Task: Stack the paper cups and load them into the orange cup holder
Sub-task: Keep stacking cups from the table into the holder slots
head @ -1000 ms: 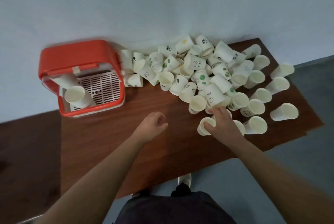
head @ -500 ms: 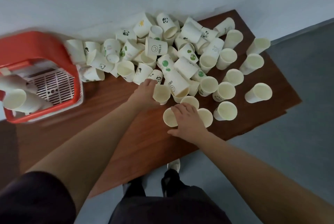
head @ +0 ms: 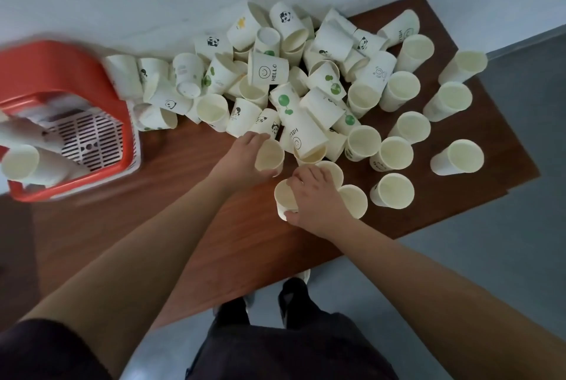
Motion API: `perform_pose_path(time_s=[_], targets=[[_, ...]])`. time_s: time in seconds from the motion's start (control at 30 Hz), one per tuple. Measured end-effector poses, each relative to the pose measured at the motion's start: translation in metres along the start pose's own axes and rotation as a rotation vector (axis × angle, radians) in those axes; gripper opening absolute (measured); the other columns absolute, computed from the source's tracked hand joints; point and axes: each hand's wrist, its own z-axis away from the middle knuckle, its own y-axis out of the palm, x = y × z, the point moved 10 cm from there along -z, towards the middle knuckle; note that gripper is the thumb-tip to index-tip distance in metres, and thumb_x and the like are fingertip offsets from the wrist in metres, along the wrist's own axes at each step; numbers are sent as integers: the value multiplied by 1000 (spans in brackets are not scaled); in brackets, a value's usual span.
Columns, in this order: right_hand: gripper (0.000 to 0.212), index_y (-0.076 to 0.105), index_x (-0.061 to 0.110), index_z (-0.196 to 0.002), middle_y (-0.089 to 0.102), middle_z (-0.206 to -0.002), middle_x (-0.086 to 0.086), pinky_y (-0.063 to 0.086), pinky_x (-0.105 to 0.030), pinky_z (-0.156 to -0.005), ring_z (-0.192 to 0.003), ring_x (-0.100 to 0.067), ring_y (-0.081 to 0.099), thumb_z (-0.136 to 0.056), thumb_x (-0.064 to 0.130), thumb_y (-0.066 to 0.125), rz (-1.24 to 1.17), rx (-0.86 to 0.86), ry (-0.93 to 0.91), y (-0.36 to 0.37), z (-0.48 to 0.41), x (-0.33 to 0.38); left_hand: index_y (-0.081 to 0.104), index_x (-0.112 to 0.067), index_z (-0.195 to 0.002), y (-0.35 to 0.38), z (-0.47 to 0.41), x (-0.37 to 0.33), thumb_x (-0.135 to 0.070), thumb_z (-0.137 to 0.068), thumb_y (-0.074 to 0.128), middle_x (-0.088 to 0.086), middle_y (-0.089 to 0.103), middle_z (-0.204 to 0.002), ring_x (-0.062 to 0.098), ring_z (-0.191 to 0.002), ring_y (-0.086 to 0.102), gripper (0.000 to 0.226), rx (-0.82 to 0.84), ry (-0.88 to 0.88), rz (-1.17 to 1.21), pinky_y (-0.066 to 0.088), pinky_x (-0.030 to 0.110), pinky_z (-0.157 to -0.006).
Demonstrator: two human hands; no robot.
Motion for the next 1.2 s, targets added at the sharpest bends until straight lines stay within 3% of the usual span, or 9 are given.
perform_pose_path(time_s=[0.13, 0.3, 0.53, 0.63, 0.83, 0.97, 1.1, 1.2], targets=[[74, 63, 12, -122, 61, -119, -8, 41, -49, -100, -116, -32, 56, -60, 50, 80, 59, 46, -71, 2, -2, 9, 45, -17, -145, -19, 24, 18, -37, -76, 84, -1, 47, -141, 19, -132, 44, 82, -25, -70, 49, 39, 38, -109], [74, 62, 11, -123, 65, -109, -8, 43, -50, -100, -110, -31, 60, -62, 49, 81, 89, 80, -121, 7, -6, 26, 48, -18, -143, -42, 59, 46, -35, -78, 84, -1, 48, -139, 16, -129, 46, 76, -106, -157, 79, 34, 25, -102], [80, 52, 9, -136, 54, -124, -8, 45, -48, -96, -112, -32, 54, -71, 50, 75, -78, 87, -46, -16, -24, 54, 43, -22, -146, -69, 110, 97, -37, -79, 82, -1, 45, -144, 18, -132, 45, 80, -196, -331, 174, 35, 31, -106], [81, 47, 10, -140, 49, -131, -7, 43, -45, -101, -120, -29, 51, -75, 49, 74, -171, 87, -17, -38, -46, 75, 40, -23, -149, -97, 136, 122, -39, -80, 82, 0, 43, -147, 20, -132, 44, 82, -256, -400, 177, 36, 36, -107], [84, 45, 11, -142, 44, -134, -4, 46, -38, -100, -119, -27, 53, -74, 43, 81, -312, 23, -58, -74, -94, 156, 46, -17, -144, -176, 205, 183, -32, -79, 83, 6, 46, -142, 25, -128, 47, 77, -442, -501, 185, 36, 32, -100], [80, 44, 14, -142, 42, -134, -2, 43, -31, -94, -119, -23, 51, -76, 42, 81, -353, -14, -110, -86, -123, 227, 44, -20, -145, -237, 256, 236, -33, -80, 82, 8, 45, -143, 25, -129, 47, 77, -596, -587, 193, 39, 38, -104], [82, 42, 16, -144, 41, -138, -2, 47, -37, -99, -123, -24, 51, -77, 43, 80, -376, -9, -134, -85, -150, 288, 44, -15, -144, -288, 286, 286, -31, -80, 82, 8, 44, -140, 24, -125, 49, 76, -759, -642, 237, 36, 30, -99], [82, 41, 15, -145, 41, -141, -5, 45, -40, -104, -129, -24, 47, -77, 41, 80, -400, -28, -118, -80, -167, 318, 41, -15, -146, -305, 279, 312, -33, -81, 81, 7, 40, -143, 23, -126, 49, 78, -770, -610, 238, 37, 31, -100]])
